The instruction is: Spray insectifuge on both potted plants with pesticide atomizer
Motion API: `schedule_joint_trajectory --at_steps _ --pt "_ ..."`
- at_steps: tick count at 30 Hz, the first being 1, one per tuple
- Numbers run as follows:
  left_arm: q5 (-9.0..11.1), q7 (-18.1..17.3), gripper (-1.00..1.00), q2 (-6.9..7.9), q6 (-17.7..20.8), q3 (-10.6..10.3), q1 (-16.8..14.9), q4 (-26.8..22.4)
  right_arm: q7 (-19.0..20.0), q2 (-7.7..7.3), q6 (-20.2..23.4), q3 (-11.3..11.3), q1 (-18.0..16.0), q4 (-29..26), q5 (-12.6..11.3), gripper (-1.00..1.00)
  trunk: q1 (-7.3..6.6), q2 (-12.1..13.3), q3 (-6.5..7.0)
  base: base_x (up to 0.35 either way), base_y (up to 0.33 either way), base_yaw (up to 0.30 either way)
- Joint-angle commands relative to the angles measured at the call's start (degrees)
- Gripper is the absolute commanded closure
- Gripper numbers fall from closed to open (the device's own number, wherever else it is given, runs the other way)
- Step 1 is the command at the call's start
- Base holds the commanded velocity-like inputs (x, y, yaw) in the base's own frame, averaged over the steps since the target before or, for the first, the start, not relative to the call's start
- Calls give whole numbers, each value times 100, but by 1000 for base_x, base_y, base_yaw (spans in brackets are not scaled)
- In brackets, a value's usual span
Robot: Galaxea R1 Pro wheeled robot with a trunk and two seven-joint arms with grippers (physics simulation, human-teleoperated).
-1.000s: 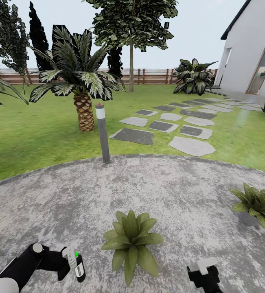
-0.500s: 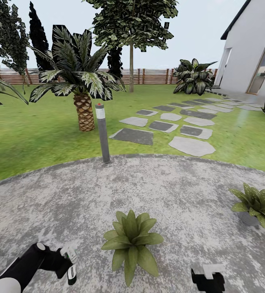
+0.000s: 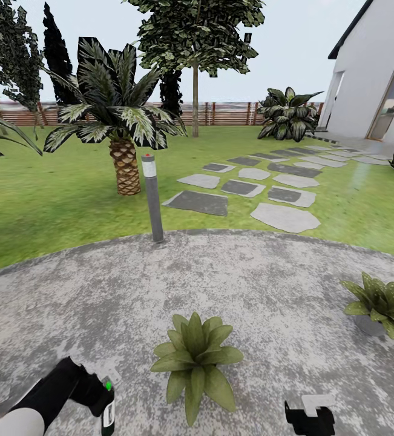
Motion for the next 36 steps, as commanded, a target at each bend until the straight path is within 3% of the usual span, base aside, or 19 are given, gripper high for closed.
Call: schedule_joint_trajectory --at_steps 1,3,6,13,24,30,32,34,35,36 --pt "-16 -39 100 -17 208 -45 -6 -20 -24 2 -5 50 -1 -5 -36 -100 -1 -2 -5 0 0 0" --pt "1 -49 100 -28 513 -193 -13 -47 -24 5 -5 50 -1 -9 -42 -100 -1 -2 -5 0 0 0" --pt "4 -94 100 -30 681 -274 -51 -67 -24 6 -5 47 -1 -25 -61 -100 -1 -2 -5 0 0 0" --pt "-17 -267 100 55 789 -287 -137 -74 -6 15 -5 41 -1 -40 -72 -100 -1 -2 -5 0 0 0" --pt "-23 -259 100 57 1009 -288 -294 -79 -6 15 -5 24 -1 -40 -67 -100 -1 -2 -5 -66 -55 0" --pt "-40 -484 100 80 1698 -385 -737 -68 -9 15 -5 23 -1 -40 -65 -100 -1 -2 -5 -1 0 0" --pt "-227 -679 100 78 1759 -605 -788 -71 -8 15 -5 23 -1 -40 -65 -100 -1 -2 -5 0 0 0" --pt "-614 -1193 100 46 1792 -798 -819 -77 -7 15 -5 23 -1 -40 -67 -100 -1 -2 -5 0 0 0" --pt "-679 -1332 100 51 1794 -819 -823 -80 -10 15 -5 23 -1 -40 -66 -100 -1 -2 -5 0 0 0" --pt "-746 -1505 100 360 1787 -814 -825 -220 -14 18 -5 23 -1 -40 -65 -100 -1 -2 -5 0 0 0"
